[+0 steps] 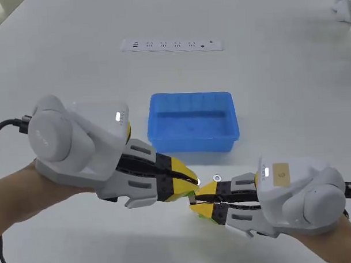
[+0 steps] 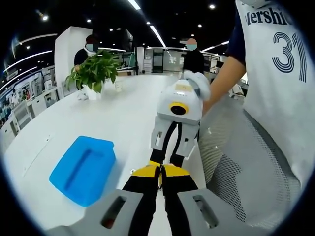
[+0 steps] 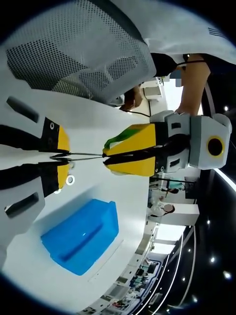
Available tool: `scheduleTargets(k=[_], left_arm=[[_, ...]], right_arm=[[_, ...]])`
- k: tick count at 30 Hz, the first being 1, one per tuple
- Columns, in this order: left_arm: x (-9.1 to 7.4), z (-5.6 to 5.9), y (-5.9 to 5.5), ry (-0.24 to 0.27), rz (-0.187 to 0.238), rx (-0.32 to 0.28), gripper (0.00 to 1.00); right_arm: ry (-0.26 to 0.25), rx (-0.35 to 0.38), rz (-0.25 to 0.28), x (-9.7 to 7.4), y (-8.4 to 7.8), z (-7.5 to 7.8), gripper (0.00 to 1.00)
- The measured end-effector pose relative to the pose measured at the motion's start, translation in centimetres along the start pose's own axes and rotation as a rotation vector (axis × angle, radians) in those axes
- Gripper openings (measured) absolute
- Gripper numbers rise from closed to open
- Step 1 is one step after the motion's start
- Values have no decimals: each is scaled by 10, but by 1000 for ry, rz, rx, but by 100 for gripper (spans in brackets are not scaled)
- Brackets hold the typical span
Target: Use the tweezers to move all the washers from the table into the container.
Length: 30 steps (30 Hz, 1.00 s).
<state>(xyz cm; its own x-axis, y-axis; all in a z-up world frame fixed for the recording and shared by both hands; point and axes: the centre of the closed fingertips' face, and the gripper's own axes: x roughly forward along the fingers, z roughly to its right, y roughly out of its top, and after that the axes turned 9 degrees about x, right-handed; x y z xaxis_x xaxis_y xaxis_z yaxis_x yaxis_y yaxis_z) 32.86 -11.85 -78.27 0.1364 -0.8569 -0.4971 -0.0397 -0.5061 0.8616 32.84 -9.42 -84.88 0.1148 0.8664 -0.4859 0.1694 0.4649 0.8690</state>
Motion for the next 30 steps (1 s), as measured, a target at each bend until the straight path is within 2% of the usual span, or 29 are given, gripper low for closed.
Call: scheduleTargets(k=[2,6,10,17,20,27,30], left_arm=[[0,2,0,-12,-6,16,6],[-2,2,-1,-11,-19,37,5],[-2,6,0,-23,-21,40,5],[-2,8,0,-35,-26,43,5],[0,6,1,-14,-4,30,6],[6,9,4,-9,62,-12,6],[6,9,5,-6,64,-6,6]], right_arm=[[-9,-32,-7,1,0,-1,9],[-8,-45,-20,4,0,-4,11],[3,-122,-58,10,0,-9,12],[22,-130,-71,11,0,-11,10],[13,-97,-54,11,-1,-8,8],[19,-68,-41,8,-2,-9,8],[19,-68,-43,8,-1,-9,8]])
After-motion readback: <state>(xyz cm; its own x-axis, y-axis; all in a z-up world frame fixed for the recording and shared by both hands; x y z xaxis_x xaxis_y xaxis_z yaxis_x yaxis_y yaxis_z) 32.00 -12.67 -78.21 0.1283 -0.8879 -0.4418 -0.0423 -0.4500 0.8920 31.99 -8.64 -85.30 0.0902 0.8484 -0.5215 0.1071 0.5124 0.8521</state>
